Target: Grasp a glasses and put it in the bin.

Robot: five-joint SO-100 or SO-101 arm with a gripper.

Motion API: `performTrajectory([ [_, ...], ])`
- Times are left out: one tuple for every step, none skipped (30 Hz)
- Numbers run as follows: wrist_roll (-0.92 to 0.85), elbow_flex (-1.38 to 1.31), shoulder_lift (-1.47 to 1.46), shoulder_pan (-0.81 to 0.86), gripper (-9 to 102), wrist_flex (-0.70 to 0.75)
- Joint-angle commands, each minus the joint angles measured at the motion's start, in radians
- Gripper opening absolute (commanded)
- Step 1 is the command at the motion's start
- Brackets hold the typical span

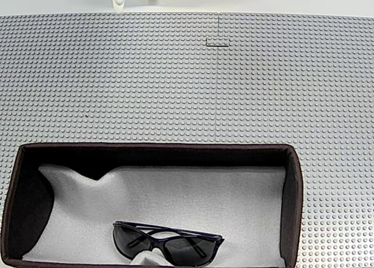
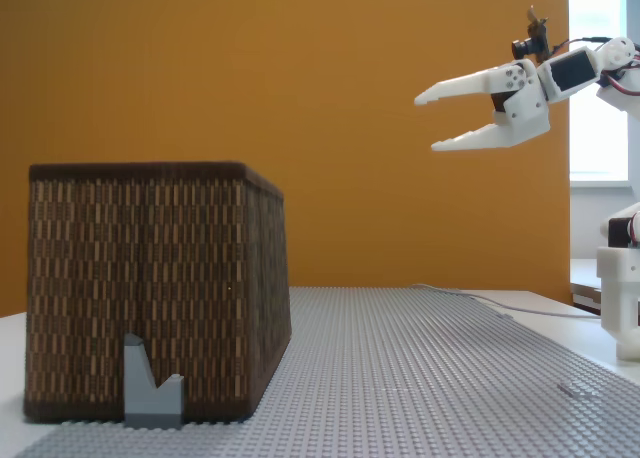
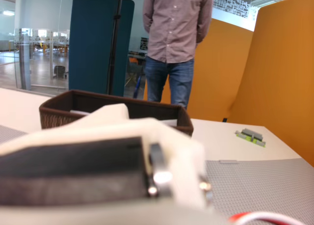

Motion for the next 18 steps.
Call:
performTrajectory([
  [0.000,0.023,0.041,-0.006,25,0.005],
  [-0.002,0.028,0.052,-0.005,25,0.002],
  [-0.002,0.029,0.057,-0.003,25,-0.002],
  [-0.002,0.029,0.060,0.003,24,-0.003],
  [0.000,0.028,0.060,0.008,24,-0.005],
  [0.005,0.025,0.060,0.017,24,-0.006],
  [0.005,0.020,0.057,0.023,24,-0.006],
  [0.005,0.015,0.052,0.029,24,-0.008],
  [0.005,0.011,0.049,0.037,24,-0.008],
  [0.006,0.006,0.049,0.040,24,-0.002],
  [0.005,0.003,0.049,0.040,24,0.005],
  [0.002,0.002,0.049,0.040,24,0.011],
  [0.000,0.002,0.048,0.041,24,0.020],
  [-0.003,0.003,0.048,0.043,24,0.034],
  [-0.006,0.006,0.048,0.043,24,0.048],
  [-0.011,0.012,0.048,0.041,23,0.049],
  [-0.011,0.018,0.048,0.043,23,0.041],
  [-0.012,0.023,0.043,0.044,23,0.031],
])
